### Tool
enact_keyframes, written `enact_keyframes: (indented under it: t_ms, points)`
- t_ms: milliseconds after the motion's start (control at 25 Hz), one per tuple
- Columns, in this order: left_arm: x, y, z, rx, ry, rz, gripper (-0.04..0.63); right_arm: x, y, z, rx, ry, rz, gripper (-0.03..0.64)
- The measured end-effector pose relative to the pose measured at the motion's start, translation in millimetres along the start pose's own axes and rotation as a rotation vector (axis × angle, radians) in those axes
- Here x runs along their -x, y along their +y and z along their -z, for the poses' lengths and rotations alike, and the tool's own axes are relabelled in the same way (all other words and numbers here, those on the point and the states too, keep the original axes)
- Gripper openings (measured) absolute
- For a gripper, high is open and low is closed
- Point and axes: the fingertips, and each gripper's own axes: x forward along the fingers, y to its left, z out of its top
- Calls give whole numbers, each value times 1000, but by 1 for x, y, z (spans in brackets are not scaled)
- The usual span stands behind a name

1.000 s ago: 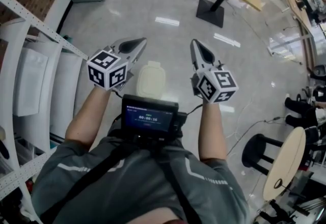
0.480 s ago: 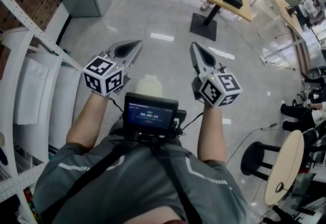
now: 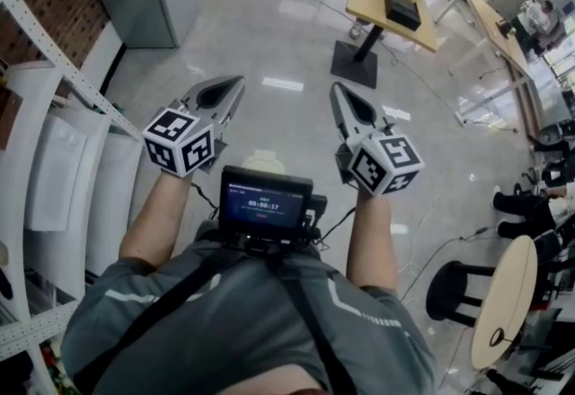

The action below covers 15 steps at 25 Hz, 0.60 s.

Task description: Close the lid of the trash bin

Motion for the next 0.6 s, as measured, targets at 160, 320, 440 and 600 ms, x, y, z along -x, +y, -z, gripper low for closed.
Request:
enact_keyframes:
  t_ms: [160,320,440,600]
  points:
    - [2,8,1,4,-15,-46,3,-1,-2,1,-2,2,8,2]
    - [4,8,3,28,-25,-63,3,4,-1,-2,-4,-5,9,2]
    - [-2,0,4,20,-11,-35,3,6,-3,-1,-7,-4,9,2]
    - [-5,-10,3,10,-8,-17,3,9,-7,-3,1,-2,20,2]
